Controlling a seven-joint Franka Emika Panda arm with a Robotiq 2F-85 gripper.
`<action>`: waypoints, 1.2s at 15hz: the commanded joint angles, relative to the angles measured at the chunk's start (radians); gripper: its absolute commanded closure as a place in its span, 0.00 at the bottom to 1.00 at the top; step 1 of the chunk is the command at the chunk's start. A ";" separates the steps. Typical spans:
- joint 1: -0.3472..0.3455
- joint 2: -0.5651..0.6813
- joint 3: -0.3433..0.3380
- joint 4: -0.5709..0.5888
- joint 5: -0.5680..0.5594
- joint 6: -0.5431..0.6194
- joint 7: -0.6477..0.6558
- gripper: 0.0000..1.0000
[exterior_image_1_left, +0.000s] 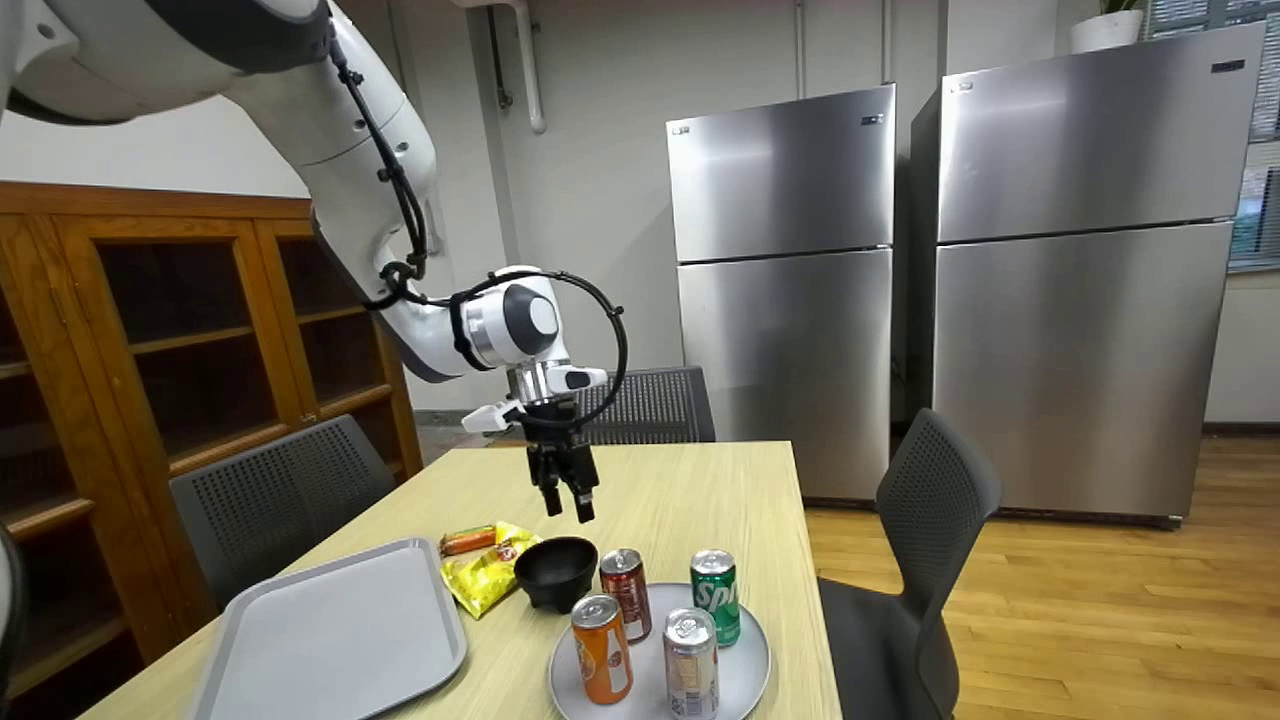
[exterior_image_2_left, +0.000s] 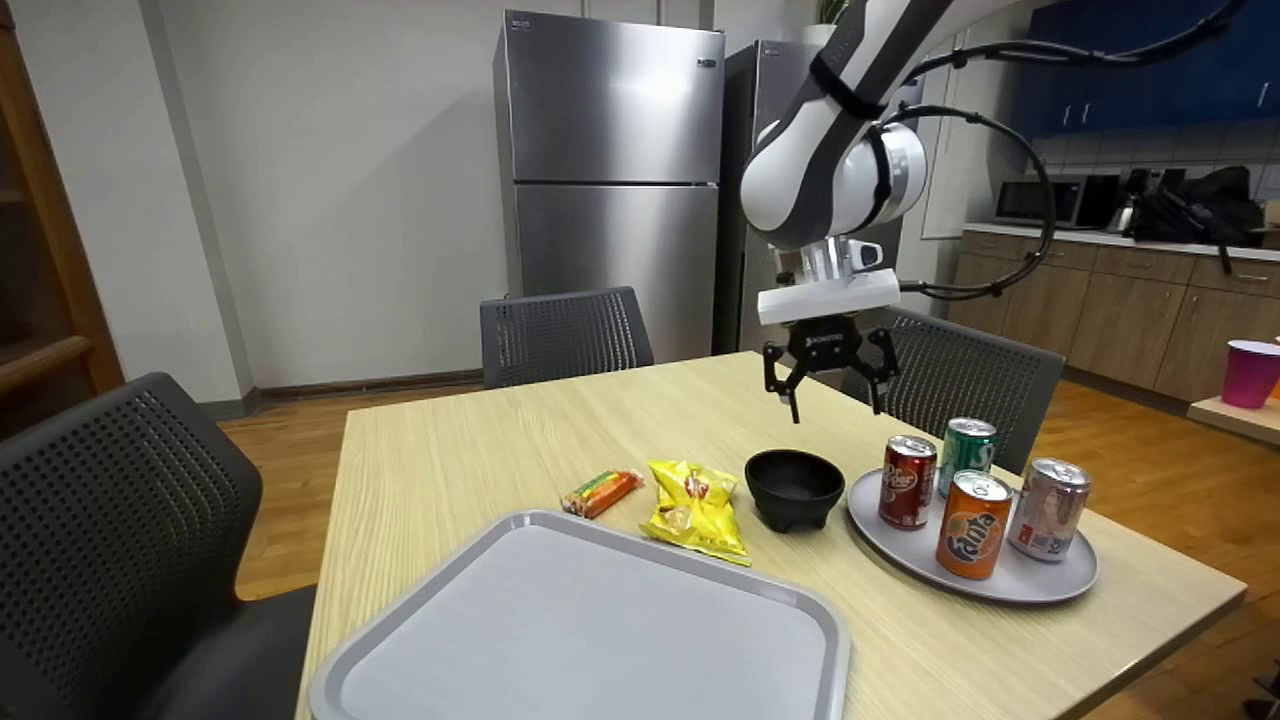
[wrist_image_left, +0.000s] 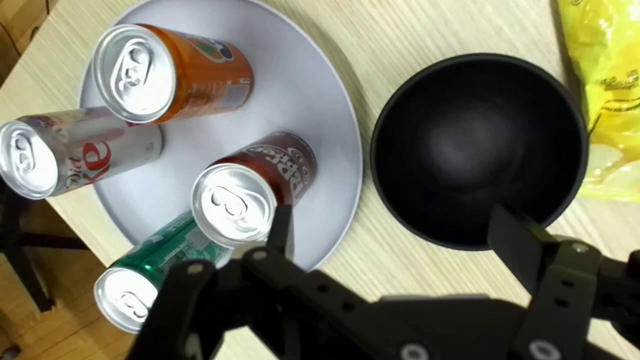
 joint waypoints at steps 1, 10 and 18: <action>-0.026 -0.057 -0.015 -0.070 -0.024 0.041 0.022 0.00; -0.056 -0.071 -0.066 -0.134 -0.029 0.101 0.026 0.00; -0.050 -0.088 -0.080 -0.188 -0.054 0.118 0.042 0.00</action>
